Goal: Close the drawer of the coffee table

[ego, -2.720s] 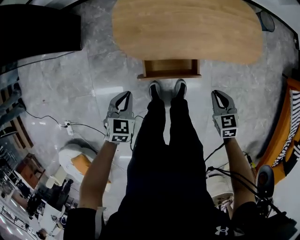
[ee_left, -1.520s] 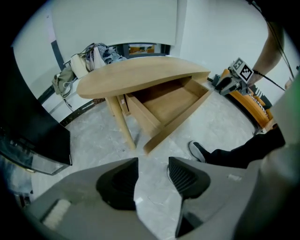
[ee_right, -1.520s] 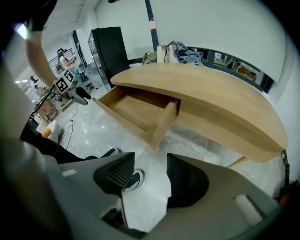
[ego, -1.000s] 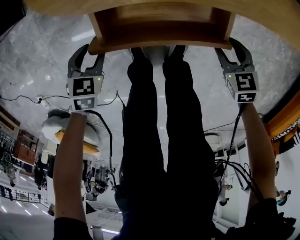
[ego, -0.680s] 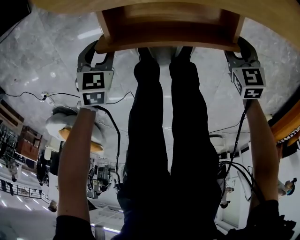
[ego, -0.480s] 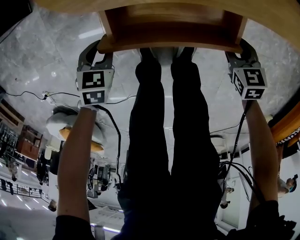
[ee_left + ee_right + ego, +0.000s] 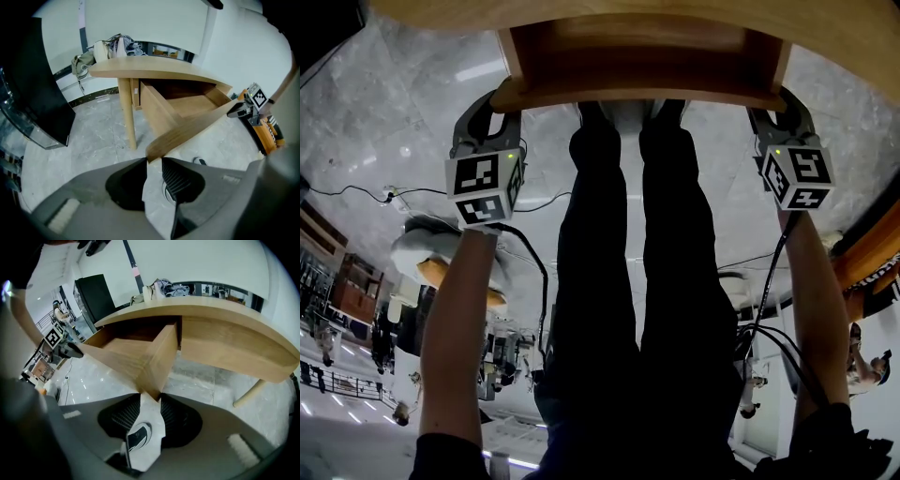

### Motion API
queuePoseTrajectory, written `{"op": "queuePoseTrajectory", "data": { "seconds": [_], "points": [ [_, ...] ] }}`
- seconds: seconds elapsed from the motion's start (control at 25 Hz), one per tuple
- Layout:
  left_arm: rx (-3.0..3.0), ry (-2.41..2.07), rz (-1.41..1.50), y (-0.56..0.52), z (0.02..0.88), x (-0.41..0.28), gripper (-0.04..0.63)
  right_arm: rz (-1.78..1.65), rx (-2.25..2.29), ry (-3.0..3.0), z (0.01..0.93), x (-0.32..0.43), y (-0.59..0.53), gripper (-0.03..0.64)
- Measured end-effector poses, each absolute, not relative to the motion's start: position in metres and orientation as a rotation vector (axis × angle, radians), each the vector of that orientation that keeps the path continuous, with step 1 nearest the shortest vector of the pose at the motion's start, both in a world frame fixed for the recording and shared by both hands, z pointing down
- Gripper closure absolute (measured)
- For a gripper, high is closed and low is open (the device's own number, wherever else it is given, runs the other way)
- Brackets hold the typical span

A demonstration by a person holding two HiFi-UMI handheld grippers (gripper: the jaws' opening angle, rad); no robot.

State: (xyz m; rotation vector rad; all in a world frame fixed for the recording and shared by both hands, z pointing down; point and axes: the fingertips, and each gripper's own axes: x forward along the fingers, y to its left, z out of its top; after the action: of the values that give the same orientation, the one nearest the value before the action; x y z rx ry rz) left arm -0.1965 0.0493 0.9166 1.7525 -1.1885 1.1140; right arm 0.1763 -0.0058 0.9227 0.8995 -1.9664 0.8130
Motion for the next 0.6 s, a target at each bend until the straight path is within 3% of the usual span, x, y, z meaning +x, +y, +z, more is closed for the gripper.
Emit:
{"op": "queuePoseTrajectory", "data": {
  "seconds": [0.6],
  "points": [
    [1.757,-1.22,1.101,0.021,0.918,-0.209,0.485,0.894,1.015,-1.943,0.924,0.166,-0.028,0.479]
  ]
}}
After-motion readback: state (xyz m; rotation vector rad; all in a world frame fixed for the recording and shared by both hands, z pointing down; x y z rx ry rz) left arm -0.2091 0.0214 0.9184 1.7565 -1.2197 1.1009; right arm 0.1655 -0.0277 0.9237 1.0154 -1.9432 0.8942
